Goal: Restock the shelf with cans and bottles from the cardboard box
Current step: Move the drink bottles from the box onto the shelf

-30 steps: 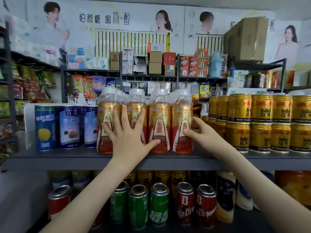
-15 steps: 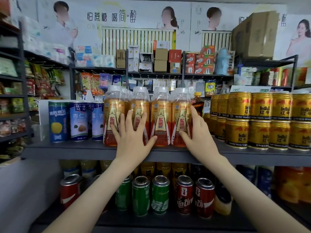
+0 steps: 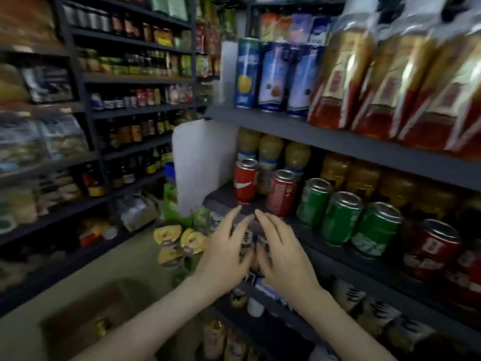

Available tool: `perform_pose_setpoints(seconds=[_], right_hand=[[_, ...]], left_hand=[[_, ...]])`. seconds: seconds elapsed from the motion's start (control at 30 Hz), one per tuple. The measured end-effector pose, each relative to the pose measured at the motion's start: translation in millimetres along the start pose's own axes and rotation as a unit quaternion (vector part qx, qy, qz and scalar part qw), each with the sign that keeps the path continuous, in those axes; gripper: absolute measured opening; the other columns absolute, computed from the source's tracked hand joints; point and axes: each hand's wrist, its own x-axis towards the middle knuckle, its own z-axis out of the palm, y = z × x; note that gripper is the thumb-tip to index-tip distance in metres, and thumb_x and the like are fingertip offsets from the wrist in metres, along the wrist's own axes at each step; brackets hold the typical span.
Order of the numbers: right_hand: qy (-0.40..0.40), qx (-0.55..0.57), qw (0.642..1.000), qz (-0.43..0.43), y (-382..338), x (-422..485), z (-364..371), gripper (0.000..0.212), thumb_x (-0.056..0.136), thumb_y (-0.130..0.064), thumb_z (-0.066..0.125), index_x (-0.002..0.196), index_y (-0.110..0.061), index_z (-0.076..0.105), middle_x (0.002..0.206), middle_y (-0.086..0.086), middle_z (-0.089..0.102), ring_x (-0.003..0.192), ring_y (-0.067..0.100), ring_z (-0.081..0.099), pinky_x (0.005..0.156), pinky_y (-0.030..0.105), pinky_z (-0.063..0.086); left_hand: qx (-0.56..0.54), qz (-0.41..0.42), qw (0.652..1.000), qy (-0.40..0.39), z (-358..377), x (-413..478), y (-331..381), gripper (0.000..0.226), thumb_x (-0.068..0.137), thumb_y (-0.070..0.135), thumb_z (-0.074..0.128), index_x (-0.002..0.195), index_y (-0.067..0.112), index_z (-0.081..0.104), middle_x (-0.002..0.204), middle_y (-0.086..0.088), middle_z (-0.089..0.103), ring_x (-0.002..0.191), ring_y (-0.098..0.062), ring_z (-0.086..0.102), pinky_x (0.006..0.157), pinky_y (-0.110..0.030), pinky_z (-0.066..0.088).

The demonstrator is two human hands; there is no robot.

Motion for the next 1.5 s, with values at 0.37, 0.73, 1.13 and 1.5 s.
perform_pose_setpoints(seconds=[0.37, 0.73, 1.13, 1.5], right_hand=[[-0.277, 0.077, 0.957, -0.05, -130.2, 45.1, 244.2, 0.063, 0.096, -0.023, 0.046, 0.152, -0.025, 0.017, 0.149, 0.004, 0.034, 0.133, 0.025, 0.037, 0.101, 0.034, 0.041], [-0.486, 0.033, 0.871, -0.061, -245.1, 73.8, 535.1, 0.07, 0.094, -0.019, 0.047, 0.152, -0.027, 0.01, 0.146, 0.006, 0.038, 0.127, 0.026, 0.043, 0.094, 0.034, 0.044], [-0.654, 0.0, 0.756, 0.033, -213.8, -31.0, 744.8, 0.099, 0.09, -0.035, 0.059, 0.141, -0.042, -0.025, 0.156, -0.001, 0.015, 0.139, 0.019, 0.025, 0.113, 0.039, 0.031], [-0.68, -0.032, 0.721, 0.13, -136.3, -151.9, 1008.1, 0.088, 0.094, -0.02, 0.054, 0.15, -0.038, -0.011, 0.156, 0.011, 0.009, 0.136, 0.035, 0.025, 0.106, 0.047, 0.033]], left_hand=[[0.119, -0.278, 0.935, -0.185, -58.6, -162.3, -229.3, 0.061, 0.091, 0.025, 0.048, 0.147, 0.011, 0.03, 0.153, -0.014, 0.027, 0.141, -0.029, 0.028, 0.115, -0.032, 0.022], [0.098, -0.518, 0.798, -0.291, -126.9, -325.8, -484.2, 0.053, 0.081, 0.025, 0.041, 0.132, 0.017, 0.046, 0.128, -0.016, 0.054, 0.099, -0.036, 0.064, 0.077, -0.038, 0.056], [0.081, -0.593, 0.681, -0.421, 7.9, -462.8, -612.3, 0.07, 0.097, 0.026, 0.041, 0.152, 0.034, -0.003, 0.159, -0.01, 0.003, 0.142, -0.031, 0.018, 0.115, -0.04, 0.025], [0.088, -0.58, 0.654, -0.478, 248.2, -599.3, -748.1, 0.067, 0.101, 0.026, 0.039, 0.149, 0.043, -0.005, 0.157, -0.019, 0.0, 0.142, -0.039, 0.011, 0.115, -0.05, 0.016]])
